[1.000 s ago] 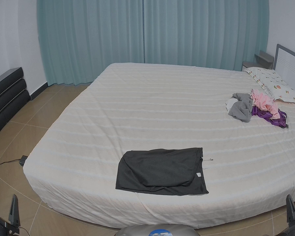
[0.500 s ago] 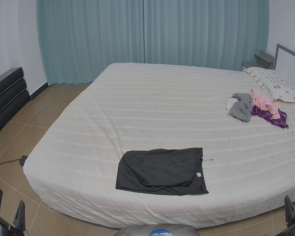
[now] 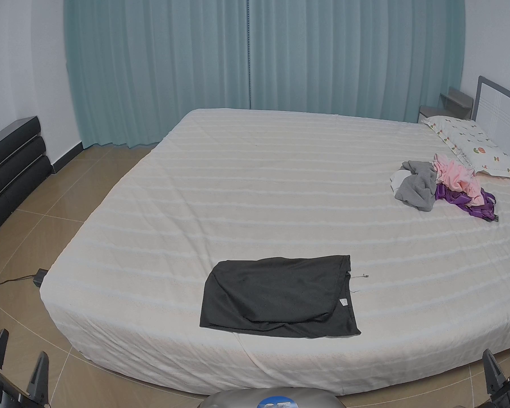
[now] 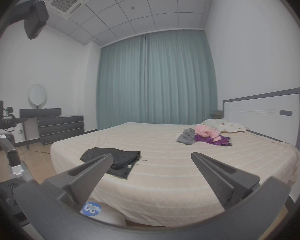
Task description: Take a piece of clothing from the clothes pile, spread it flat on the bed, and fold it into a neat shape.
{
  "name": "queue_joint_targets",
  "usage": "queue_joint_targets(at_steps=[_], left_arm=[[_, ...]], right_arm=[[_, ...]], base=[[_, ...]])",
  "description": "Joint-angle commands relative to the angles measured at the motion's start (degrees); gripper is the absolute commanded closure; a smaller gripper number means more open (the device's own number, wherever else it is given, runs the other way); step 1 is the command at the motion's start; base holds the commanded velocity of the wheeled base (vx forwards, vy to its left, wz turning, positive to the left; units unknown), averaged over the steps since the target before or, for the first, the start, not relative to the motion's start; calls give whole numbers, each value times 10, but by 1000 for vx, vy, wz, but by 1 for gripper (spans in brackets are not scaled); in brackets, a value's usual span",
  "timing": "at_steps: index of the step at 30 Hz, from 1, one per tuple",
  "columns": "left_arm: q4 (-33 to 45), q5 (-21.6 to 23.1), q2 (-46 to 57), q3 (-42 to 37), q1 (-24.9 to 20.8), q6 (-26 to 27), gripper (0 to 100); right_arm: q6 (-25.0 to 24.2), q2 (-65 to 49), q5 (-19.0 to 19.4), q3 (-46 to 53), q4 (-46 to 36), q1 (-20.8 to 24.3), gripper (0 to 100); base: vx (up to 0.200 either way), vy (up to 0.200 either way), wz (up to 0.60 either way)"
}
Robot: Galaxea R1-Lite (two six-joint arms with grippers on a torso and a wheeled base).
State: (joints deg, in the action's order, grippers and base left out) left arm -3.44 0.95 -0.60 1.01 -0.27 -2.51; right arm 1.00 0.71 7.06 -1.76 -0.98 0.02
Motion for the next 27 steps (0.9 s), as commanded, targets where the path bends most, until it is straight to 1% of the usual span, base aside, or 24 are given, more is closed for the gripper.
queue_joint_targets(at_steps=[1, 4, 5, 6, 7, 8, 9, 10, 11, 13, 15, 17, 18, 19, 22, 24, 26, 27], left_arm=[[12, 67, 1, -3, 0, -5, 0], [12, 62, 1, -3, 0, -4, 0], [12, 56, 1, -4, 0, -1, 0], [8, 39, 1, -7, 0, 1, 0], [8, 39, 1, -7, 0, 1, 0], [5, -19, 1, -8, 0, 6, 0], [5, -38, 1, -8, 0, 7, 0], [7, -72, 2, -9, 0, 8, 0], [6, -87, 1, -10, 0, 8, 0], [6, -93, 2, -10, 0, 14, 0], [8, -89, 1, -10, 0, 15, 0], [12, -81, 1, -7, -1, 12, 0], [15, -43, 0, -9, -1, -5, 0], [22, -25, 2, -9, 1, -12, 0], [32, -18, 2, -9, 2, 1, 0], [32, -11, 2, -10, 2, 23, 0], [32, 11, 2, -10, 1, 44, 0], [33, 19, 2, -10, 1, 44, 0]], right_arm=[[-15, -6, 49, -1, -3, 1, 0], [-15, -6, 43, -3, -5, 1, 0], [-15, -6, 38, -3, -5, 1, 0], [-16, -6, 26, -3, -4, 0, 0], [-16, -6, 26, -3, -4, 0, 0], [-18, -6, -5, -3, -5, 1, 0], [-18, -6, -16, -3, -6, 1, 0], [-18, -7, -30, -3, -6, 0, 0], [-17, -7, -41, -3, -5, 0, 0], [-11, -7, -39, -1, 0, 0, 0], [-2, -7, -32, 0, 1, 1, 0], [-4, -7, -27, 0, 1, 0, 0], [-6, -7, -13, -1, 1, 0, 0], [-8, -7, -8, -1, 1, 0, 0], [-7, -7, -5, -1, 0, 1, 0], [-2, -6, -5, -1, -2, 1, 0], [-4, -6, -5, -3, -5, 1, 0], [-6, -6, -5, -3, -6, 0, 0]], base=[[0, 0, 0], [0, 0, 0], [0, 0, 0], [0, 0, 0], [0, 0, 0], [0, 0, 0], [0, 0, 0], [0, 0, 0], [0, 0, 0], [0, 0, 0], [0, 0, 0], [0, 0, 0], [0, 0, 0], [0, 0, 0], [0, 0, 0], [0, 0, 0], [0, 0, 0], [0, 0, 0]])
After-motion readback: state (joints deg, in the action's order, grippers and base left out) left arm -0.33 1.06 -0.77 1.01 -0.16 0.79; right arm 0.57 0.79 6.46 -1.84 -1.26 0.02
